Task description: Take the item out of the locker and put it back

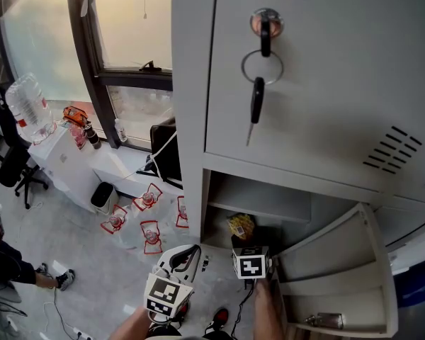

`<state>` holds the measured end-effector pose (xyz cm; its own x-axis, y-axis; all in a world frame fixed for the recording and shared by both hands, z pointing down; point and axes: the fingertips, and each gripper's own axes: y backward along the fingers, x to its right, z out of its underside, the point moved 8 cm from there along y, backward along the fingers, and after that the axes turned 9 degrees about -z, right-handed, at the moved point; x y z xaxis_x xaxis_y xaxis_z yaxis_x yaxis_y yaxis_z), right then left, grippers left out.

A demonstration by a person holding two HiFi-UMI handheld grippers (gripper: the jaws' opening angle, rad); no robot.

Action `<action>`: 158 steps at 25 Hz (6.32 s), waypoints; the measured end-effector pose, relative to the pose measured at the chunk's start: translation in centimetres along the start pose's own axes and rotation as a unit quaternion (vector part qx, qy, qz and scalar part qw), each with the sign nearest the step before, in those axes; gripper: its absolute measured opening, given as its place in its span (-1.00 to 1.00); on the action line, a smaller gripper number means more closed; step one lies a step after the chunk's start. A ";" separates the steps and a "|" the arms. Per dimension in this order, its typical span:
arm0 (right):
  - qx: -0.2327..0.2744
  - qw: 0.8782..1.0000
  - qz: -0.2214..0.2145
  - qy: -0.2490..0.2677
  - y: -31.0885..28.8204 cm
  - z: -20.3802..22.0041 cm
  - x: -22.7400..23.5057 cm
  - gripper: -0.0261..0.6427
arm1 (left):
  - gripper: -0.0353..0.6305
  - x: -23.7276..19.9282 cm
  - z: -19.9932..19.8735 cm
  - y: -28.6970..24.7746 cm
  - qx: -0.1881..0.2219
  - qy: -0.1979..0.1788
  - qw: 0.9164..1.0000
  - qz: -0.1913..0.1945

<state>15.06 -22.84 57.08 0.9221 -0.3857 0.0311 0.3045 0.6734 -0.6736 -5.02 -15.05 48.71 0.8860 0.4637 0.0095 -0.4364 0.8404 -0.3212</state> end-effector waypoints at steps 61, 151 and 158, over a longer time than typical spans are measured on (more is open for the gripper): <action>0.237 0.967 0.084 -0.050 24.2 4.6 -10.7 -0.14 | -0.83 1.0 -2.5 8.8 0.066 -0.035 0.995 0.070; 0.044 0.994 -0.081 0.060 -3.3 -3.2 -5.3 -0.03 | -0.83 -2.0 2.4 7.2 -0.004 0.049 0.986 -0.162; 0.076 0.992 -0.102 0.024 -2.6 -3.7 -5.1 0.03 | -0.83 -2.2 2.2 7.5 0.000 0.046 0.985 -0.164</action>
<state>8.71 -24.94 55.92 0.8260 -0.5512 0.1174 0.5196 0.6640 -0.5377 -10.65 -9.13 48.35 0.9898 0.1403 0.0261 -0.1250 0.9407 -0.3154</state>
